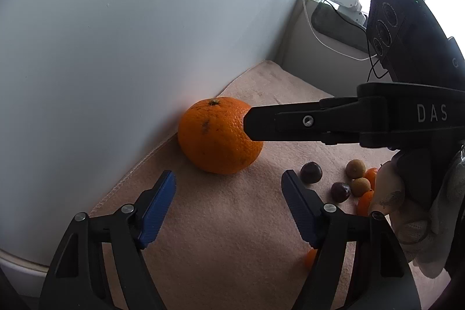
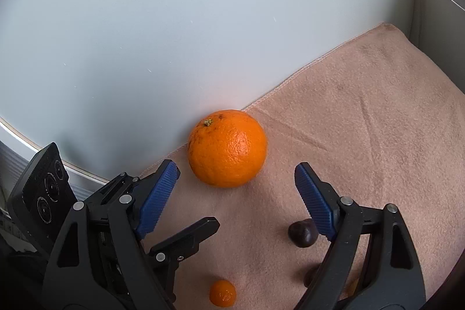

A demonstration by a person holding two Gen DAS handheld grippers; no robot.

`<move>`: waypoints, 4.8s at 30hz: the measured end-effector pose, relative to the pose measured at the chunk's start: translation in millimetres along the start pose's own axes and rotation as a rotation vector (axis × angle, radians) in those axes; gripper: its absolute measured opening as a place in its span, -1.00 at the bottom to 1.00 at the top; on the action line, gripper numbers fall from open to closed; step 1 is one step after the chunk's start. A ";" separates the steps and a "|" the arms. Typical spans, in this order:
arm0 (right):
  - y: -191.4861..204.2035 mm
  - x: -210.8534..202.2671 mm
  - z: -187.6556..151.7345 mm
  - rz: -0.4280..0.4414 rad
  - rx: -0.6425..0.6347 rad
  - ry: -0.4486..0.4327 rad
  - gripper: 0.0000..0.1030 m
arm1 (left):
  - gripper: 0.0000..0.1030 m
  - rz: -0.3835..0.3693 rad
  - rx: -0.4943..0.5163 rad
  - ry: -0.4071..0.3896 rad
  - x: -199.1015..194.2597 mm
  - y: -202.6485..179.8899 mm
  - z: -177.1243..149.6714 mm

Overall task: Organize fruits
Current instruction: 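Move the right tool to the second large orange by the wall, then close the right tool on the second large orange and lift it, then carry the second orange with the right tool over the plate, then set the orange beside the first one and open the right tool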

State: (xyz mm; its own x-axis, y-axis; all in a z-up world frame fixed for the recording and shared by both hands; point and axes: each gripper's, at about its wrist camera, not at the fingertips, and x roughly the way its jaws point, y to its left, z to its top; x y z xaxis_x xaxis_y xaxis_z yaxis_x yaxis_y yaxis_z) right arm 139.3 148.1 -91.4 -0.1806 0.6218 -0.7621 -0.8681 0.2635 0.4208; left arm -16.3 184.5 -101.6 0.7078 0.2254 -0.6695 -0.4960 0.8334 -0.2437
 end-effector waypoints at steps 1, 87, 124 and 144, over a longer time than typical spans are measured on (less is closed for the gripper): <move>1.1 3.8 0.9 0.000 -0.004 0.006 0.69 | 0.43 0.000 -0.001 0.001 0.6 0.2 0.7; 1.4 -145.7 -115.7 -0.215 0.177 -0.255 0.45 | 0.12 -0.276 0.232 -0.018 -50.8 -136.5 -13.6; -121.5 -290.0 -282.7 -0.387 0.596 -0.411 0.45 | 0.12 -0.601 0.485 0.196 -22.7 -343.0 -72.3; -143.5 -314.9 -298.4 -0.421 0.669 -0.483 0.46 | 0.03 -0.609 0.505 0.193 -18.8 -358.3 -67.8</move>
State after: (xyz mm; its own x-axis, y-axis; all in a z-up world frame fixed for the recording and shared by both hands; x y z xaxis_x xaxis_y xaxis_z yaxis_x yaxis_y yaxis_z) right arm 182.8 -305.6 -58.7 0.4324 0.5784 -0.6917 -0.3435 0.8150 0.4667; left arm 113.9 -152.6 -49.3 0.6583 -0.3933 -0.6419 0.2677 0.9192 -0.2887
